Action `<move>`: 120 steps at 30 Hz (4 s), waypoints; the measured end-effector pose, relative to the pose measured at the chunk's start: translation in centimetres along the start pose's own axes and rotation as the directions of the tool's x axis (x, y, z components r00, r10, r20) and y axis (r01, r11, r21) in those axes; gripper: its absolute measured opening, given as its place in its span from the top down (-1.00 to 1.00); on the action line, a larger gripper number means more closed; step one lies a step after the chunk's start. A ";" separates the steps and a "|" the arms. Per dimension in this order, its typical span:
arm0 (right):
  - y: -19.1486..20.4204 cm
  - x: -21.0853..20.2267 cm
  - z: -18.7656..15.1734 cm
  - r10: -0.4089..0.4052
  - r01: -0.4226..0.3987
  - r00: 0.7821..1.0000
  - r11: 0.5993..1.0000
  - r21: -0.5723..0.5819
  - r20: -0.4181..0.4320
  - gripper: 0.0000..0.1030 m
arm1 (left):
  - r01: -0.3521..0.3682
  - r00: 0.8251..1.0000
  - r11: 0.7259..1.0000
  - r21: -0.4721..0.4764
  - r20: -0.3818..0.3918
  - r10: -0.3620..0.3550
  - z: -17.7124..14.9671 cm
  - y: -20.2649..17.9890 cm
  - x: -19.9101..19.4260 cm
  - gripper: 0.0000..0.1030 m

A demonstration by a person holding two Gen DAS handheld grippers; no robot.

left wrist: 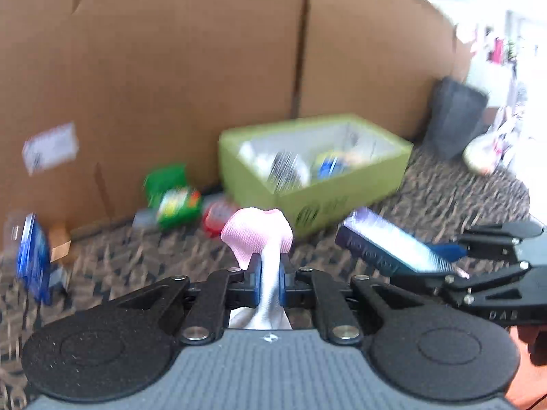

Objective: Organize objects
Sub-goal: 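Carry the glove and brown box into the green shoebox and open both tools, then grasp the blue medicine box with the left tool while the right tool grasps the green floral box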

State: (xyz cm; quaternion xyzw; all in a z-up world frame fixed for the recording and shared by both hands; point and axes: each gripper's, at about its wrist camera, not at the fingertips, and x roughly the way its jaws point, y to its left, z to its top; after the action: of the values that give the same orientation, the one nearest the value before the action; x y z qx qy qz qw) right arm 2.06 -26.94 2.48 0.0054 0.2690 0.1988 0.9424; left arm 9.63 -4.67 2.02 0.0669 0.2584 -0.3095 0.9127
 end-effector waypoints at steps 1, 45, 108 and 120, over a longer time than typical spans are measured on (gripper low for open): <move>-0.6 -0.5 0.6 -0.006 0.006 1.000 1.000 0.001 0.020 0.26 | 0.006 1.000 1.000 0.009 0.022 -0.006 1.2 -0.4 0.3 0.84; -2.7 4.5 4.0 -0.006 0.020 0.974 0.998 -0.059 0.226 -1.00 | -0.376 0.921 0.870 -0.320 -0.023 0.390 -3.6 4.4 0.1 -0.74; 4.8 2.8 -2.2 -0.127 0.123 0.987 0.991 -0.046 -0.101 -0.31 | -0.398 0.917 0.899 -0.183 -0.098 0.386 -8.9 7.8 -4.3 -0.14; 4.2 4.2 -2.7 -0.122 0.120 0.989 0.992 -0.036 -0.086 -0.48 | -0.276 0.954 0.959 -0.066 -0.144 0.265 -8.8 5.6 -0.4 -0.57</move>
State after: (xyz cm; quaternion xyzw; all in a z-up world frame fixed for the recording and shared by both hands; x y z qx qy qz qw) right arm 2.35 -21.71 -1.47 -0.0344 0.3069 0.1455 0.9399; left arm 8.93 2.53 -5.47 0.0833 0.3203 -0.1652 0.9291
